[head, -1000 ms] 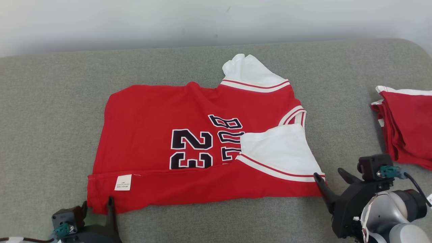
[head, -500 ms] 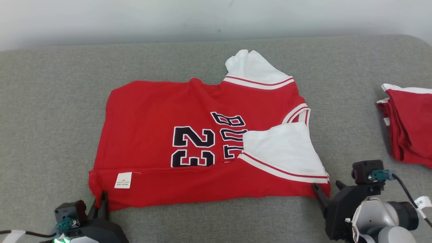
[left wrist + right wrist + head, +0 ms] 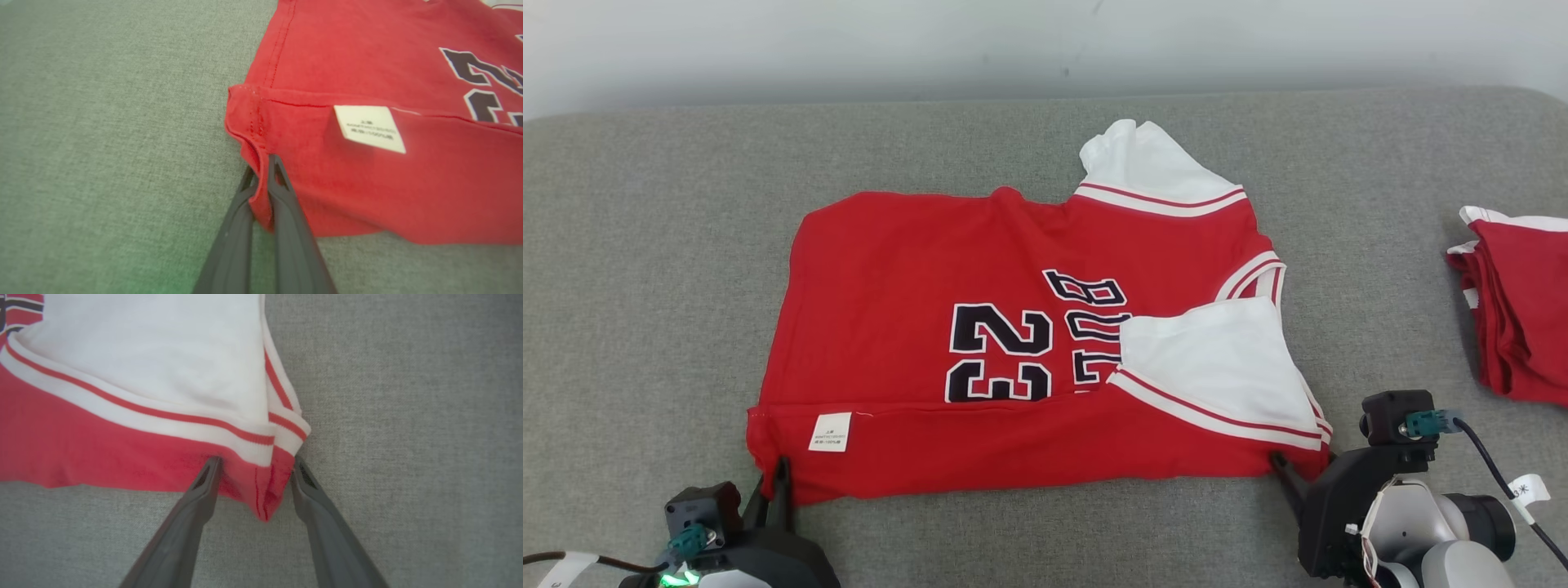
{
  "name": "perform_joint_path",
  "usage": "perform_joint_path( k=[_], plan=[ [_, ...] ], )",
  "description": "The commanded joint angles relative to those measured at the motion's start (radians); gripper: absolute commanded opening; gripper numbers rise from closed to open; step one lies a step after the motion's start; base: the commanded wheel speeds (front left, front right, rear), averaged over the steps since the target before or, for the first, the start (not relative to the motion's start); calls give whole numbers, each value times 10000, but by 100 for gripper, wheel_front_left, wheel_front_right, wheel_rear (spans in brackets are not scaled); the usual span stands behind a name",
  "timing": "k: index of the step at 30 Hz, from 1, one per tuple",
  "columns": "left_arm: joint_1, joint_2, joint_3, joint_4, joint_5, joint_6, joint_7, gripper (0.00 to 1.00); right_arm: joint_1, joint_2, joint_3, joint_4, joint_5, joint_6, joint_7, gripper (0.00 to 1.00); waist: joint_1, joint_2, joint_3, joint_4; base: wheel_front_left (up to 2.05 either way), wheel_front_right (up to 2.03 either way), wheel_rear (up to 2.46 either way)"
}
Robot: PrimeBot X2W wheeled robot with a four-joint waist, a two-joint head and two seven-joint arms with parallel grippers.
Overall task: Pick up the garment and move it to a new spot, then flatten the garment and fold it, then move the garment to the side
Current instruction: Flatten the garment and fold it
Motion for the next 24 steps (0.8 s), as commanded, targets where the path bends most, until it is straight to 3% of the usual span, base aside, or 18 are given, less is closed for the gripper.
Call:
perform_joint_path(
  k=[1, 2, 12, 24],
  plan=[
    [5, 26, -44, 163, 101, -9, 5, 0, -13, 46, 41, 102, 42, -25, -38, 4, 0, 0, -9, 4, 0, 0, 0],
    [4, 24, -71, 179, 104, -19, 2, 0, -24, 50, 52, 120, 47, -25, -55, 0, 0, 0, -23, 6, 0, 0, 0],
    [509, 155, -95, -309, -255, -231, 231, 0, 554, 23, -205, -1065, 255, -25, 408, 0, 0, 0, -293, -90, 0, 0, 0],
    [2545, 532, -266, -3022, -522, 338, 1550, 0, 2539, -54, -1233, -3321, 580, -25, 2166, 0, 0, 0, -559, 31, 0, 0, 0]
  ],
)
